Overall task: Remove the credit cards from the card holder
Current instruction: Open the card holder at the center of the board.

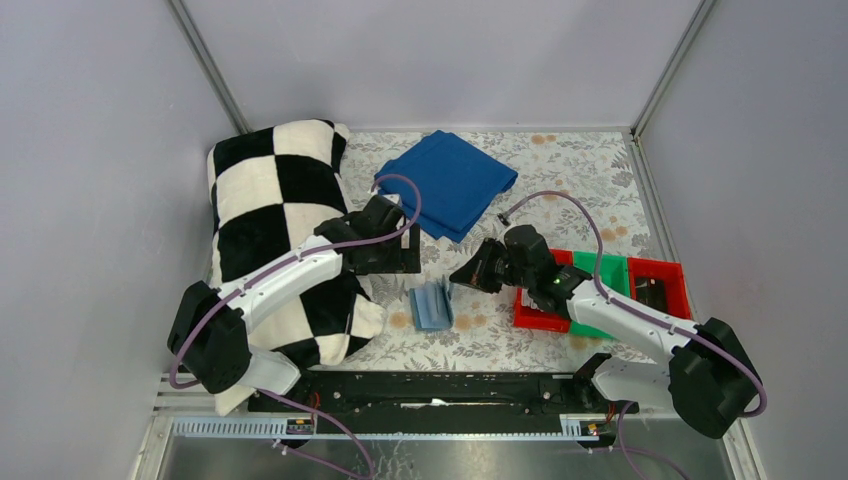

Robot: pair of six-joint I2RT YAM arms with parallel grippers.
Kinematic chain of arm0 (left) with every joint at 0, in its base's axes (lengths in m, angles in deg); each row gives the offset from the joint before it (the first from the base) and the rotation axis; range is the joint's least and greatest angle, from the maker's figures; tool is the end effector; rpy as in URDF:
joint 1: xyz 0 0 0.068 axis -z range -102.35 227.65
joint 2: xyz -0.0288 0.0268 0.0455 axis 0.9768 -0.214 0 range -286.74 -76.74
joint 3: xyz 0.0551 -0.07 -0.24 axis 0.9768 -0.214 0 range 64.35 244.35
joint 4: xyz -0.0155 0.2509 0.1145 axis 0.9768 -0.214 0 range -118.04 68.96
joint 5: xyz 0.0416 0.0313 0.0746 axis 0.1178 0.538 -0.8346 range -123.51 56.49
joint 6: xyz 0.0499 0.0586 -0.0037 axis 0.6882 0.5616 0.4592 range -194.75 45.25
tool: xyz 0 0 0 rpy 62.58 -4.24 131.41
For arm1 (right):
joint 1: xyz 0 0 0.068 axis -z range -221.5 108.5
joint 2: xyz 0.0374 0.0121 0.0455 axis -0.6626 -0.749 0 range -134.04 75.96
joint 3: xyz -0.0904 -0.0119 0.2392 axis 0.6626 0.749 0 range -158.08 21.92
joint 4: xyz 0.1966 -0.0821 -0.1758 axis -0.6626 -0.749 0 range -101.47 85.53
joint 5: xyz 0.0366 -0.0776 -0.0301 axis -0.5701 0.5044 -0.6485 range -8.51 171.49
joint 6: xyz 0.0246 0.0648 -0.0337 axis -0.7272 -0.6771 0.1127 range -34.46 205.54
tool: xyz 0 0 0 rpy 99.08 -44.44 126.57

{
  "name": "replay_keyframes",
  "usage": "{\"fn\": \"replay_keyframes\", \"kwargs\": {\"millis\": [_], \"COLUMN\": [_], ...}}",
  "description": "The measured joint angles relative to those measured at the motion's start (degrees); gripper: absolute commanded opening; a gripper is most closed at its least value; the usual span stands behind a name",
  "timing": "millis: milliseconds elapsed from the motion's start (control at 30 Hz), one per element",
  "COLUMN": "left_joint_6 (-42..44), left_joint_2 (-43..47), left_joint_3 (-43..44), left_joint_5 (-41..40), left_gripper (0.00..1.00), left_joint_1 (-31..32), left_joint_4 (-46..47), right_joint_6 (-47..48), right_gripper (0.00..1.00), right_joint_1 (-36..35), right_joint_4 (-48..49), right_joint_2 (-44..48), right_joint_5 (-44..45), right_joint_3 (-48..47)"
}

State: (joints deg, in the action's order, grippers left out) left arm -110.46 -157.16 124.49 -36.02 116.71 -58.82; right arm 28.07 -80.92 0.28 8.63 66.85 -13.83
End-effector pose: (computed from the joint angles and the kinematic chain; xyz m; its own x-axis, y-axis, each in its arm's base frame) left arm 0.2488 -0.1983 0.2041 -0.8920 -0.0269 -0.4512 0.1121 0.9539 -0.2785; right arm 0.2222 0.2039 0.1935 -0.8524 0.3554 -0.3836 -0.1300 0.5665 0.8137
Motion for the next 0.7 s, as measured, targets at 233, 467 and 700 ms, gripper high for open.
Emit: {"fn": "replay_keyframes", "kwargs": {"millis": [233,467,700], "left_joint_6": [0.0,-0.3,-0.3], "left_joint_2": [0.0,0.0,0.0], "left_joint_3": [0.2,-0.5,-1.0], "left_joint_5": [-0.2,0.9,0.9], "left_gripper": [0.99,0.99,0.99], "left_joint_1": [0.0,0.0,0.0], "left_joint_4": [-0.1,0.4,0.3], "right_joint_6": [0.1,1.1,5.1], "right_gripper": [0.0,0.0,0.0], "right_joint_1": [0.0,0.0,0.3], "right_joint_4": [-0.3,-2.1,-6.8], "right_joint_2": [0.1,0.1,0.1], "right_joint_5": [0.1,2.2,8.0], "right_joint_3": [-0.1,0.0,1.3]}}
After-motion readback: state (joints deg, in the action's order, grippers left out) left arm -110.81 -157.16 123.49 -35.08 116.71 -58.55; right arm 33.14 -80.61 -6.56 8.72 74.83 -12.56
